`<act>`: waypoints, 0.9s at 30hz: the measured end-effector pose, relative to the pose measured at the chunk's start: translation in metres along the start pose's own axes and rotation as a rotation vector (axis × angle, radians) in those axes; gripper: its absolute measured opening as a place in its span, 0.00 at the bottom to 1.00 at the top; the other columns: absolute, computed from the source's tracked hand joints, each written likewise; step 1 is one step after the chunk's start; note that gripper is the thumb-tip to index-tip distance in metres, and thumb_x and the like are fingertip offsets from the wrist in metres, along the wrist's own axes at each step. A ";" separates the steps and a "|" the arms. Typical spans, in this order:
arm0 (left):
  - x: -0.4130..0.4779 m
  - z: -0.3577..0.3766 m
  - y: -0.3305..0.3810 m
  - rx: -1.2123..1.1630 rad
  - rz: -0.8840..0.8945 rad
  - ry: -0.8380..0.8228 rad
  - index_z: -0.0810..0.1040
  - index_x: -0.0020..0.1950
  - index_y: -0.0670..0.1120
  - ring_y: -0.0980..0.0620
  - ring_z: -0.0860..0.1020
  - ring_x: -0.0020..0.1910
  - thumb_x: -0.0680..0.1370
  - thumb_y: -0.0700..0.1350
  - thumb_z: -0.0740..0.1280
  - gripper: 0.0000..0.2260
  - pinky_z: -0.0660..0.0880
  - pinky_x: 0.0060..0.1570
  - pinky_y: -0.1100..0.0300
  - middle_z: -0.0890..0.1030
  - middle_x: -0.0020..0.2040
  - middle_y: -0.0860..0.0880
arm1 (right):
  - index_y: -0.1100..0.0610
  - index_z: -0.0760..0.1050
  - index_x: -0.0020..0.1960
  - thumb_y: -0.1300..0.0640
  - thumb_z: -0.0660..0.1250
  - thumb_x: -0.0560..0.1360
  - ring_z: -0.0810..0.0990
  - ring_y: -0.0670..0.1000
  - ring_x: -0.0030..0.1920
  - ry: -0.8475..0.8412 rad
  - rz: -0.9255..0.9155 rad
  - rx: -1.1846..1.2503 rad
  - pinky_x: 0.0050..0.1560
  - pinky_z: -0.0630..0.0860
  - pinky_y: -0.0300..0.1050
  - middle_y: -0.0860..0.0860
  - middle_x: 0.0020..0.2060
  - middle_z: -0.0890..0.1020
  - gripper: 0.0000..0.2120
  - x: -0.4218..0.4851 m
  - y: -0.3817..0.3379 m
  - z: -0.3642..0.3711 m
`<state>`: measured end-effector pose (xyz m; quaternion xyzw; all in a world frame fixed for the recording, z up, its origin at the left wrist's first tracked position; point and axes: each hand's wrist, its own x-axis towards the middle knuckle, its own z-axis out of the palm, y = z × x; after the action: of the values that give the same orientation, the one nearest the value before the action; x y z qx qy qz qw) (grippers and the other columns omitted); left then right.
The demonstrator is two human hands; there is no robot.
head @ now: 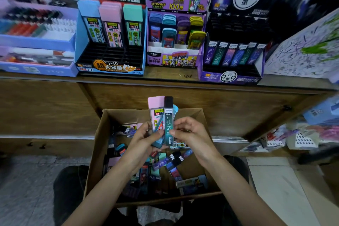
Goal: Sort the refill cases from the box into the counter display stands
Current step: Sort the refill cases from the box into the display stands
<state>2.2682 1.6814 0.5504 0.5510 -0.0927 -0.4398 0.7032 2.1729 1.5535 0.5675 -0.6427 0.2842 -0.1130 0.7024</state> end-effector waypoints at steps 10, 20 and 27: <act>-0.004 0.016 0.017 0.239 0.141 0.017 0.71 0.62 0.47 0.41 0.81 0.51 0.71 0.53 0.67 0.22 0.74 0.49 0.33 0.80 0.55 0.43 | 0.56 0.78 0.43 0.61 0.71 0.72 0.80 0.43 0.42 -0.008 -0.052 -0.105 0.41 0.73 0.33 0.47 0.38 0.82 0.03 0.000 -0.015 0.005; 0.010 0.011 0.057 0.287 0.319 -0.074 0.72 0.58 0.50 0.55 0.81 0.40 0.68 0.54 0.70 0.21 0.76 0.30 0.62 0.82 0.43 0.54 | 0.51 0.72 0.54 0.50 0.70 0.73 0.78 0.44 0.46 0.029 -0.231 -0.146 0.34 0.71 0.28 0.50 0.51 0.79 0.13 0.032 -0.086 0.009; 0.018 0.014 0.085 0.252 0.412 -0.056 0.72 0.57 0.49 0.57 0.82 0.39 0.69 0.52 0.69 0.19 0.76 0.29 0.65 0.83 0.44 0.54 | 0.52 0.75 0.52 0.60 0.67 0.76 0.80 0.46 0.45 -0.089 -0.341 -0.177 0.37 0.75 0.38 0.48 0.46 0.82 0.06 0.043 -0.127 0.011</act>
<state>2.3141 1.6593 0.6225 0.5913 -0.2767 -0.2872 0.7010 2.2406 1.5216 0.6791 -0.7452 0.1489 -0.1763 0.6256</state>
